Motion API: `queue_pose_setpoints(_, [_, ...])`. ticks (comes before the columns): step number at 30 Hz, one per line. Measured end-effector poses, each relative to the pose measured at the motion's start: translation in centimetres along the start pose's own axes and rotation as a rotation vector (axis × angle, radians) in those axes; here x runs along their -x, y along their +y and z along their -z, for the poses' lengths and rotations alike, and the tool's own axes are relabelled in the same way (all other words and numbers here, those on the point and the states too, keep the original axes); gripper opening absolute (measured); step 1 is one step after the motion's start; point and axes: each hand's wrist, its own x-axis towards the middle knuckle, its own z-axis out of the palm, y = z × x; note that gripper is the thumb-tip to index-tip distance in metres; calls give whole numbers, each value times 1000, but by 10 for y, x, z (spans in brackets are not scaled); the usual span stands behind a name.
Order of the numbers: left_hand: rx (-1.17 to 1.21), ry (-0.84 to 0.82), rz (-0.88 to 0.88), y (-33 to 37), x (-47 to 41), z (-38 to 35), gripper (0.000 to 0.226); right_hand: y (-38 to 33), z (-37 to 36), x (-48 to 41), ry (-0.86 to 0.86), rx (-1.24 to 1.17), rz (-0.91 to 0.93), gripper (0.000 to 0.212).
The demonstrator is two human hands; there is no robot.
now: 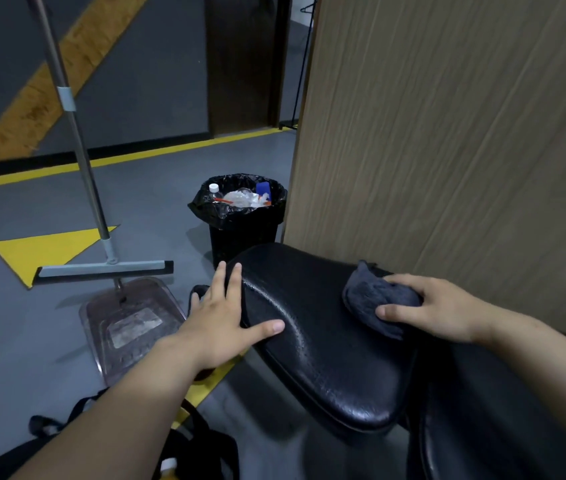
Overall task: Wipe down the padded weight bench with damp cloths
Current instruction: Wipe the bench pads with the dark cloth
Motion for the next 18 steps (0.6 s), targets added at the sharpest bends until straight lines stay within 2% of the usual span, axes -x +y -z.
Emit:
queue_pose_setpoints(7, [-125, 62, 2, 7, 6, 5, 136, -20, -32, 72, 107, 254, 38, 80])
queue_pose_setpoints(9, [-165, 83, -19, 10, 9, 7, 133, -24, -42, 85, 134, 290, 36, 83])
queue_pose_setpoints(12, [-198, 109, -92, 24, 18, 10, 109, -21, -48, 102, 155, 277, 46, 82])
queue_pose_setpoints(15, [-212, 152, -206, 45, 24, 15, 83, -14, -43, 115, 103, 257, 81, 85])
queue_pose_setpoints(18, [-220, 127, -316, 68, 29, 17, 73, -9, -36, 122, 54, 240, 97, 80])
